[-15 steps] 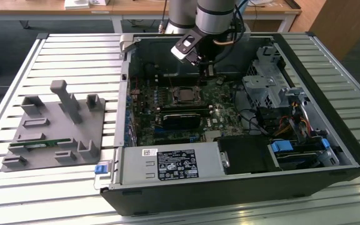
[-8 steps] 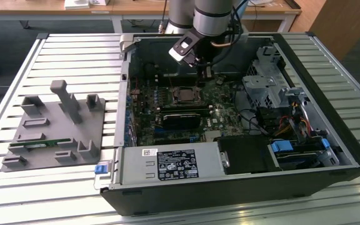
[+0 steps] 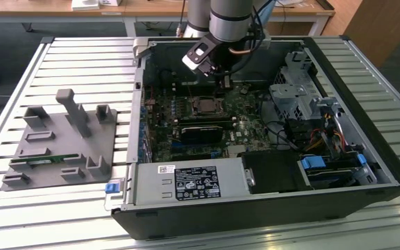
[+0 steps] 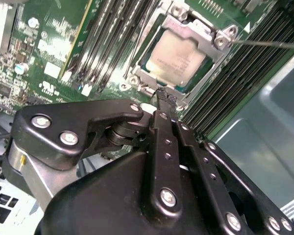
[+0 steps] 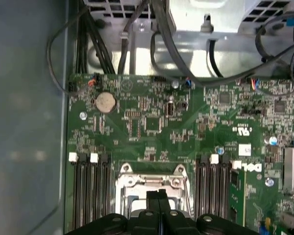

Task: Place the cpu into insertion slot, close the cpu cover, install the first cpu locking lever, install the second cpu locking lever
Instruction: 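Close the cpu cover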

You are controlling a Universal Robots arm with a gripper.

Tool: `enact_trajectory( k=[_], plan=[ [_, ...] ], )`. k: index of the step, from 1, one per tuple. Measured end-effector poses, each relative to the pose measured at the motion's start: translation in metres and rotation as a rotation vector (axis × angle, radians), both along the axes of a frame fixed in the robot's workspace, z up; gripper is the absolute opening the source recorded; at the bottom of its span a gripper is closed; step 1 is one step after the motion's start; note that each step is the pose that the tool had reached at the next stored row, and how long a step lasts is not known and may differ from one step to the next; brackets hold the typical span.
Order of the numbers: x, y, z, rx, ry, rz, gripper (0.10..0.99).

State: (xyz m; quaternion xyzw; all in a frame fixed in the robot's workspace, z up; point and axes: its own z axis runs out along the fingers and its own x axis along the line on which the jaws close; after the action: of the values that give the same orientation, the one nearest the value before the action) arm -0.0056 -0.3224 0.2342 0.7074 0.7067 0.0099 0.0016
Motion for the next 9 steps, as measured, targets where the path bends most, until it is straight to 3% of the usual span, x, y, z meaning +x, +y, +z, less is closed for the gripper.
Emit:
enact_trajectory(
  k=[9],
  plan=[
    [-0.0050, -0.0010, -0.0021, 0.000, -0.0001, 0.000, 0.106]
  ],
)
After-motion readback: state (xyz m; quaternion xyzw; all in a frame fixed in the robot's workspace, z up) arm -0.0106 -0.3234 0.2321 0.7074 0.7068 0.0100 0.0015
